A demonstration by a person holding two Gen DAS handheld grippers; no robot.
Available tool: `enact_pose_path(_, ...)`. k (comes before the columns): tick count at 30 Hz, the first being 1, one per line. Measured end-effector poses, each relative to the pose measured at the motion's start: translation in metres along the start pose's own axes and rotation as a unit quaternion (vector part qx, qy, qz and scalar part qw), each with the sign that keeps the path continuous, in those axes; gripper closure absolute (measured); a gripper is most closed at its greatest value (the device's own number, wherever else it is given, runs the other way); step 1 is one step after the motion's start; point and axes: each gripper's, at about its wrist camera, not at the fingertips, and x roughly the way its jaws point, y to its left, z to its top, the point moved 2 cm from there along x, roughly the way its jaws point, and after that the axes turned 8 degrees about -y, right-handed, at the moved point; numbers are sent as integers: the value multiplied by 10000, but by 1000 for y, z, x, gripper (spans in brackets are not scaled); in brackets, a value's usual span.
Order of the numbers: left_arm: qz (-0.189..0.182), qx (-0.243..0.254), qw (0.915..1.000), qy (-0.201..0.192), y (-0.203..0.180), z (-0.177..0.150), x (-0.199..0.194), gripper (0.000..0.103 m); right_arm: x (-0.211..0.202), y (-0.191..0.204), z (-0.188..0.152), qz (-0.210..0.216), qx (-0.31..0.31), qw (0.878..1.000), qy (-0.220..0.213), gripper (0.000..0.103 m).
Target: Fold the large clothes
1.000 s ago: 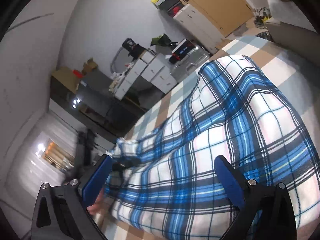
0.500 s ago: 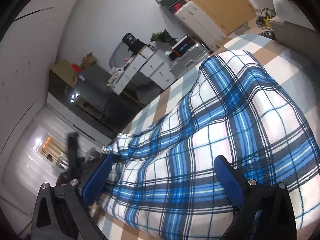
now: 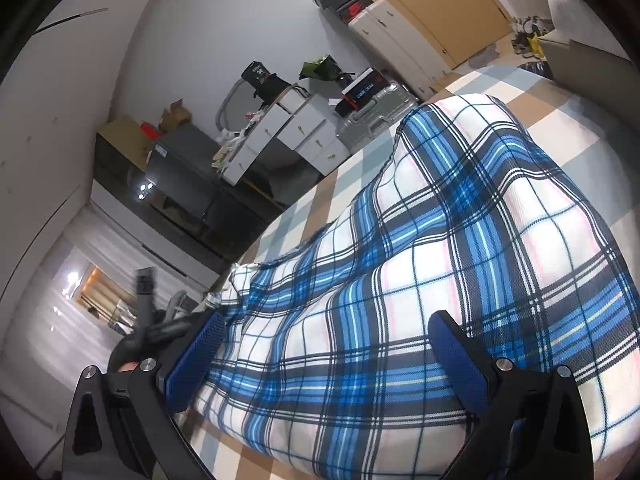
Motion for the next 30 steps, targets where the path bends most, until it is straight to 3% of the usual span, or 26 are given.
enact_pose_path(2,-206,-15,9996,-207,3,-8,-29,19,-1,2,0,-14,-6,10000,0,0)
enact_pose_path(4,-180,159,9994,-235,2,-24,-41,19,-1,3,0,-34,-27,10000,16,0)
enact_pose_path(6,-155,466,9988,-14,-1,-47,-32,19,-1,3,-1,-47,-40,10000,31,0)
enact_pose_path(8,138,868,9960,182,-1,-62,-12,19,-1,4,-1,-49,-48,10000,38,0)
enact_pose_path(10,205,976,9943,374,5,-75,2,20,-2,4,-1,-37,-38,10000,30,0)
enact_pose_path(11,262,1050,9941,110,5,-78,0,18,-3,3,-1,-29,-28,10000,26,0)
enact_pose_path(15,325,783,9961,223,10,-71,-6,18,-4,0,-1,8,63,10000,24,0)
enact_pose_path(18,104,673,9975,-199,7,-61,-30,18,-5,-2,0,39,109,9999,5,0)
enact_pose_path(20,172,852,9956,-355,2,-61,-37,18,-5,-3,0,17,76,10000,17,0)
enact_pose_path(24,413,1041,9934,241,12,-81,2,15,-7,-3,0,1,33,10000,30,0)
enact_pose_path(25,401,1007,9941,-1,14,-84,-3,15,-7,-3,0,5,35,10000,31,0)
enact_pose_path(27,419,862,9954,60,19,-80,-4,15,-9,-2,0,16,46,10000,8,0)
enact_pose_path(30,102,389,9992,10,16,-61,-13,16,-11,-2,0,-3,22,10000,-45,0)
